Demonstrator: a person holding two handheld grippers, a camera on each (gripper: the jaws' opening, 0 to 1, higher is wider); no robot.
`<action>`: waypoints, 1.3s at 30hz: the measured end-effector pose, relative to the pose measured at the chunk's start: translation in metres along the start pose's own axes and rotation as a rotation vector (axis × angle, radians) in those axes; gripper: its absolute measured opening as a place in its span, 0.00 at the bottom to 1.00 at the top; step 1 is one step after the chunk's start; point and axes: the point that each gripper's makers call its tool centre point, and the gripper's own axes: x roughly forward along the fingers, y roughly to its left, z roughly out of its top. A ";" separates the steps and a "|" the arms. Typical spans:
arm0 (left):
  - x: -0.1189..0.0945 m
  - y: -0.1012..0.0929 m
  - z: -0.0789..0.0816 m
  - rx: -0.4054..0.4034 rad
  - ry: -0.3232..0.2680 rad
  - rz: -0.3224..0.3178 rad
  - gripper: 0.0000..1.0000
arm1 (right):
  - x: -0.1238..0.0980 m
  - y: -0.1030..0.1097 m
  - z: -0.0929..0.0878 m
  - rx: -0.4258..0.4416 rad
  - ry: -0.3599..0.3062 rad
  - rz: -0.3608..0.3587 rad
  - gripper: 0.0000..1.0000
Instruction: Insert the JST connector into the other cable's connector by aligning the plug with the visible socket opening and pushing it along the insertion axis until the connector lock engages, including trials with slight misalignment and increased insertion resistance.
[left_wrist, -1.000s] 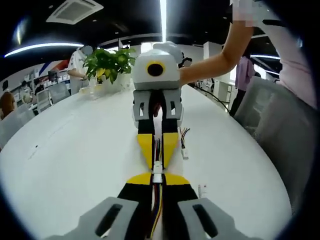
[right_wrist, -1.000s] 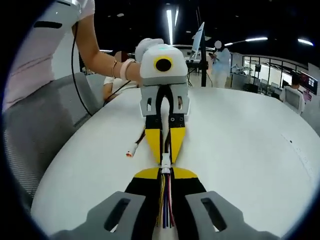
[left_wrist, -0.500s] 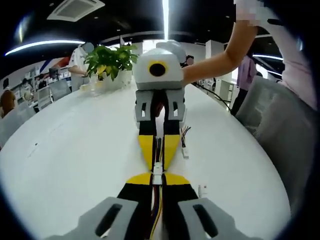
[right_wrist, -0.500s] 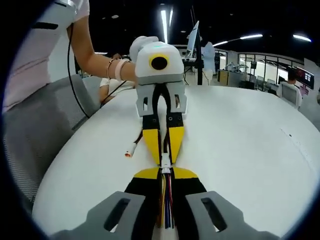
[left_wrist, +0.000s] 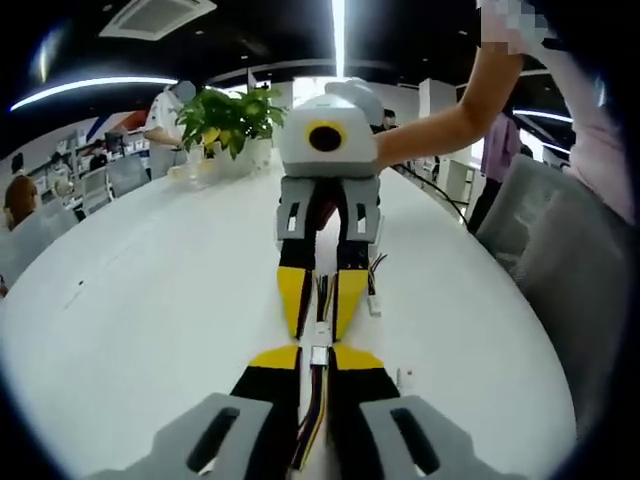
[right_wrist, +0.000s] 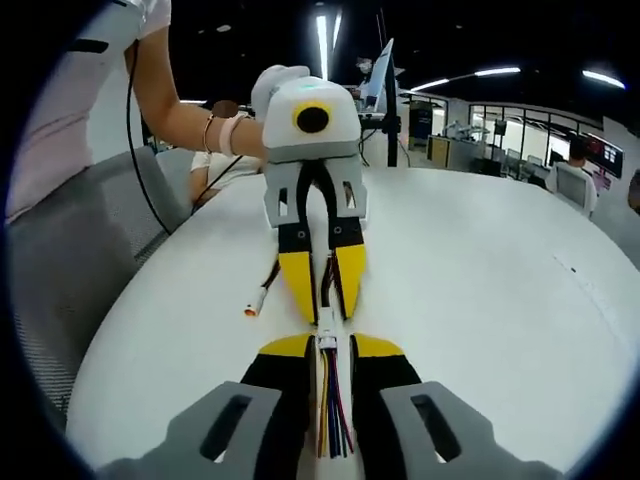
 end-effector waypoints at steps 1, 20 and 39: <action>-0.002 0.002 0.002 0.000 -0.003 0.010 0.06 | -0.001 -0.001 0.003 0.001 -0.006 -0.004 0.11; -0.026 -0.007 0.029 0.017 -0.039 0.065 0.10 | -0.036 0.003 0.029 -0.031 -0.036 -0.074 0.11; -0.033 -0.031 0.021 0.042 -0.013 0.033 0.11 | -0.036 0.028 0.013 -0.007 -0.004 -0.052 0.08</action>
